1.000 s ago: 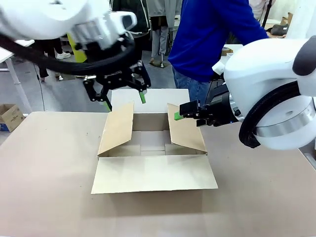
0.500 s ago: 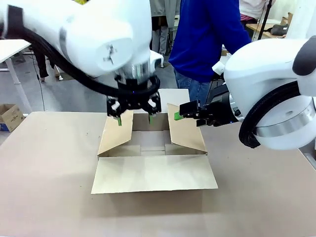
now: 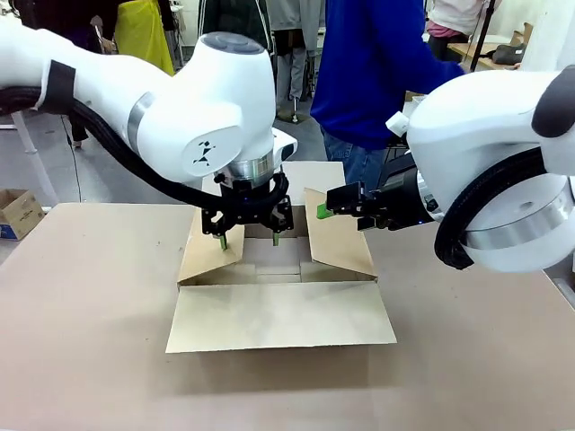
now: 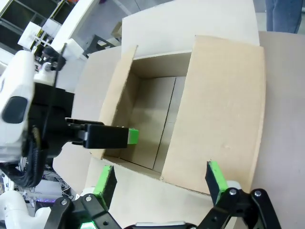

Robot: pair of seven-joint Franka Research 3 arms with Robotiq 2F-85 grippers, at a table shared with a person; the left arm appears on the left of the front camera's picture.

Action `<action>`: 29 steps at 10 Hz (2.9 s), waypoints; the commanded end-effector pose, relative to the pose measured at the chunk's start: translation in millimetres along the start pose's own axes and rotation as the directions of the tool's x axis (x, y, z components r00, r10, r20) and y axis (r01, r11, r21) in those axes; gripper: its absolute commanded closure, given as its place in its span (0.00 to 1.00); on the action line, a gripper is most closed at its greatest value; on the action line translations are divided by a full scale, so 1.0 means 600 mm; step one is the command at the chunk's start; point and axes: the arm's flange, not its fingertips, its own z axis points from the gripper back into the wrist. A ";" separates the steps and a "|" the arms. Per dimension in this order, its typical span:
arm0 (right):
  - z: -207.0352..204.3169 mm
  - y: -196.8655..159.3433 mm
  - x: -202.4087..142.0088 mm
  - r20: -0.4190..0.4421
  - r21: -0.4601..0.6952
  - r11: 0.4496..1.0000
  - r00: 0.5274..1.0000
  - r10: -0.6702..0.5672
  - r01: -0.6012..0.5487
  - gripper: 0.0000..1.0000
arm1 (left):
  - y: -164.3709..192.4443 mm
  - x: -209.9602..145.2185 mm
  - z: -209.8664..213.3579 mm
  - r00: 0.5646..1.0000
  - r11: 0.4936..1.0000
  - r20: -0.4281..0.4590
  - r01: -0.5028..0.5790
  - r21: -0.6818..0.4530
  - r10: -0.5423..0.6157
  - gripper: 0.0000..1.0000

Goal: Pack the gift set into the box.
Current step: Place both hands on the side flaps of the Package Box and spread them outward.

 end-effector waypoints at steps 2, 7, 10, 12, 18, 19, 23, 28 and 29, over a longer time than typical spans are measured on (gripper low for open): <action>-0.001 0.001 -0.001 0.017 -0.003 1.000 1.000 -0.009 0.009 0.00 | 0.000 0.000 0.000 1.000 1.000 0.000 0.000 0.000 0.000 0.00; -0.001 0.001 -0.001 0.017 -0.003 1.000 1.000 -0.009 0.009 0.00 | -0.004 0.066 0.006 0.979 0.966 0.136 0.116 0.233 -0.151 0.00; -0.001 0.001 -0.001 0.017 -0.003 1.000 1.000 -0.009 0.009 0.00 | -0.011 0.098 -0.032 0.986 0.953 0.068 0.126 0.276 -0.150 0.00; -0.001 0.001 -0.001 0.017 -0.003 1.000 1.000 -0.009 0.009 0.00 | -0.013 0.102 -0.051 0.990 0.931 0.041 0.116 0.345 -0.138 0.00; -0.001 0.001 -0.001 0.017 -0.003 1.000 1.000 -0.009 0.009 0.00 | 0.064 0.090 -0.023 0.994 0.902 0.053 0.066 0.428 -0.098 0.00; -0.001 0.001 -0.001 0.017 -0.003 1.000 1.000 -0.009 0.009 0.00 | 0.080 0.090 -0.012 0.994 0.911 0.078 0.039 0.410 -0.078 0.00; -0.001 0.001 -0.001 0.017 -0.003 1.000 1.000 -0.009 0.009 0.00 | 0.171 0.117 0.000 0.998 0.959 0.065 -0.043 0.279 0.025 0.00; -0.001 0.001 -0.001 0.017 -0.003 1.000 1.000 -0.009 0.009 0.00 | 0.339 0.129 -0.001 0.999 0.999 0.024 -0.026 -0.019 0.026 0.00; -0.001 0.001 -0.001 0.017 -0.003 1.000 1.000 -0.009 0.009 0.00 | 0.367 0.135 -0.012 1.000 0.997 0.004 -0.022 -0.075 0.023 0.00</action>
